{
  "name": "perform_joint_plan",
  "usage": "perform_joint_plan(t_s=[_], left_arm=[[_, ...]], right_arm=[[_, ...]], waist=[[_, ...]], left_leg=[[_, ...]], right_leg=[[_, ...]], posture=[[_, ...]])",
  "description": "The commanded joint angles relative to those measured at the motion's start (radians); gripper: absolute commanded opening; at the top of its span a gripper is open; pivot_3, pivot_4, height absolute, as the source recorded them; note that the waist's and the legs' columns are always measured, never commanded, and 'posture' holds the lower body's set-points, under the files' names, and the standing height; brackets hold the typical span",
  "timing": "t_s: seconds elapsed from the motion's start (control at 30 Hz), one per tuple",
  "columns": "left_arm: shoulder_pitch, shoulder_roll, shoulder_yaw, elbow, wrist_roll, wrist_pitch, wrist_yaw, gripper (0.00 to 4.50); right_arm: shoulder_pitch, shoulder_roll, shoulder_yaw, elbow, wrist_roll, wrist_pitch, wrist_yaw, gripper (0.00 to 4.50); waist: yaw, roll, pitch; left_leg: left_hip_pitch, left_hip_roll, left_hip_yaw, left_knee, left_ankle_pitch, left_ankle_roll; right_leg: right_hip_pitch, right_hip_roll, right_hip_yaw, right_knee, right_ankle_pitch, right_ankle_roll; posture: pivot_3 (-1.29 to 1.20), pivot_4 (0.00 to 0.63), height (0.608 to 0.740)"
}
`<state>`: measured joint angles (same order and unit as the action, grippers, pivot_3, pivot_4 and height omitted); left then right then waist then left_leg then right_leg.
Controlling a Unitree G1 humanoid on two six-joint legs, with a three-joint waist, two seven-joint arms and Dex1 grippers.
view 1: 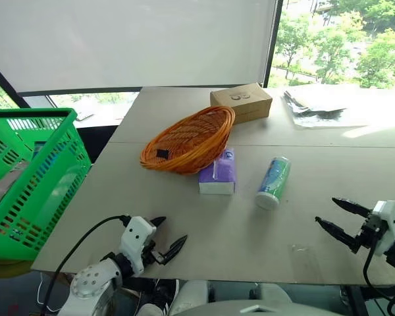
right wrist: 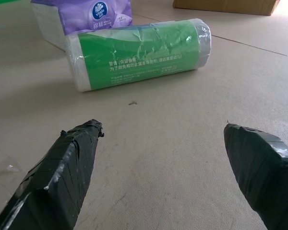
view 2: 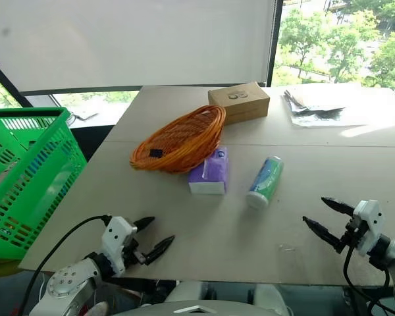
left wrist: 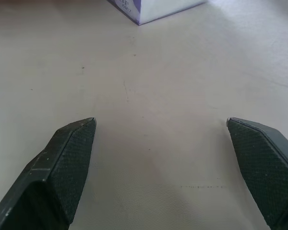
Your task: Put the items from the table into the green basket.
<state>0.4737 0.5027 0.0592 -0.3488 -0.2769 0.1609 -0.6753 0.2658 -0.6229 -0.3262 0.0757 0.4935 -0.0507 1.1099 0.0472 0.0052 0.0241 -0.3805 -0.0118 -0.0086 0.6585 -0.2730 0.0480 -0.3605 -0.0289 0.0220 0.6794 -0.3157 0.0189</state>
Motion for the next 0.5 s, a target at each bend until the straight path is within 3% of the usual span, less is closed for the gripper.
perform_joint_plan(t_s=[0.03, 0.5], left_arm=[[0.009, -0.013, 0.000, -0.053, -0.003, -0.016, 0.014, 4.50], [0.002, -0.057, -0.006, -0.124, -0.024, -0.013, 0.049, 4.50]], right_arm=[[-0.022, -0.020, -0.020, -0.006, 0.012, -0.015, 0.019, 4.42], [-0.081, -0.035, -0.010, 0.015, 0.020, 0.010, 0.054, 4.42]], waist=[[0.000, 0.000, 0.000], [0.022, -0.002, 0.002]], left_leg=[[0.000, 0.000, 0.000, 0.000, 0.000, 0.000], [0.000, 0.000, 0.001, -0.001, 0.000, 0.000]], right_leg=[[0.000, 0.000, 0.000, 0.000, 0.000, 0.000], [0.000, 0.000, 0.000, -0.001, 0.000, -0.001]], posture=[[0.08, 0.015, 0.740], [0.10, 0.021, 0.740]])
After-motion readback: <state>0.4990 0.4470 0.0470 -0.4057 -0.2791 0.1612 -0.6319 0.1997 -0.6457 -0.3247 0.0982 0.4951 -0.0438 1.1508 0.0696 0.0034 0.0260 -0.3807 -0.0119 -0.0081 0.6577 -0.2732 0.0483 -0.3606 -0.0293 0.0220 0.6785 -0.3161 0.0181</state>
